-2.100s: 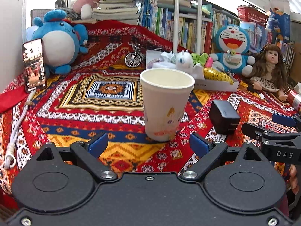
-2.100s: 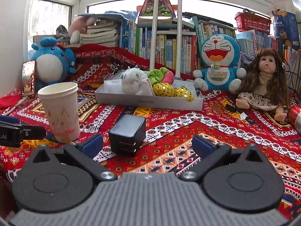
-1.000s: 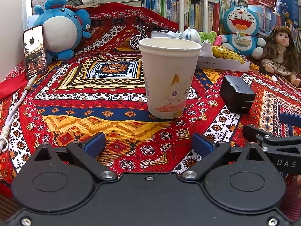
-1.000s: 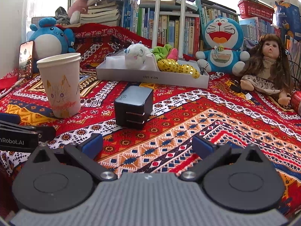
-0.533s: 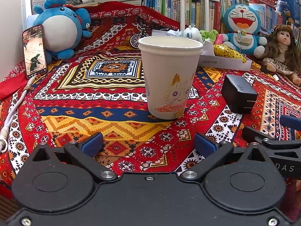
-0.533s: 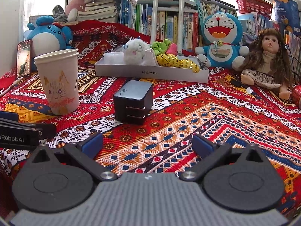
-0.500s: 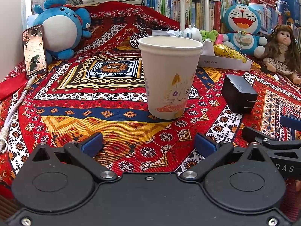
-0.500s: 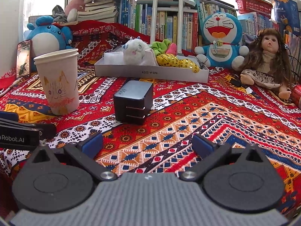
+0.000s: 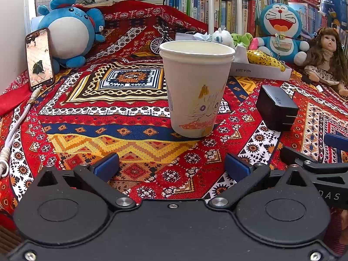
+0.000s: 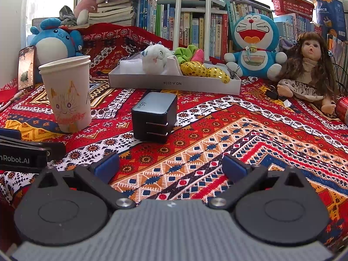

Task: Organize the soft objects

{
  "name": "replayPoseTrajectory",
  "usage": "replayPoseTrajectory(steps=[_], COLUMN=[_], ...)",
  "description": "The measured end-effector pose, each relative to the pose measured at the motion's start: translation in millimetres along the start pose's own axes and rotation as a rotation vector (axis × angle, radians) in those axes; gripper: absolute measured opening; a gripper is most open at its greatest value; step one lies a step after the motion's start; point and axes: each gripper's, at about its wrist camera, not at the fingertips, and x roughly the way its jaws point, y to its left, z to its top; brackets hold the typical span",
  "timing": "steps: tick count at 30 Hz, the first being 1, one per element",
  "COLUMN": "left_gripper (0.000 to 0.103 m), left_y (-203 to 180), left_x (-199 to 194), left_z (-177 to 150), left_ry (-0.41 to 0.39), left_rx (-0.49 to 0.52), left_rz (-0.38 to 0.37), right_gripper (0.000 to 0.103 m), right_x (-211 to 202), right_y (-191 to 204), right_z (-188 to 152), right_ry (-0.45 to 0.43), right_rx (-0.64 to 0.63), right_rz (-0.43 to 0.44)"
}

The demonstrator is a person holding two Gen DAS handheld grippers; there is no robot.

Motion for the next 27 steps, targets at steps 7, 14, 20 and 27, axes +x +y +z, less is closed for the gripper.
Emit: replayPoseTrajectory(steps=[7, 14, 20, 27], left_gripper=[0.103, 0.103, 0.103, 0.103], left_y=[0.3, 0.3, 0.2, 1.1], left_x=[0.8, 0.8, 0.8, 1.9], left_z=[0.5, 0.8, 0.8, 0.7], left_ry=[0.004, 0.004, 0.006, 0.007], left_rx=[0.0, 0.001, 0.001, 0.002], left_rz=[-0.001, 0.0, 0.0, 0.001], right_gripper=[0.103, 0.103, 0.103, 0.103], right_x=[0.5, 0.6, 1.9, 1.7], right_y=[0.2, 0.4, 0.2, 0.0], right_z=[0.6, 1.0, 0.8, 1.1], right_ry=[0.003, 0.004, 0.007, 0.007], right_rx=[-0.001, -0.001, -0.002, -0.002], right_rz=[-0.001, -0.001, 0.0, 0.001])
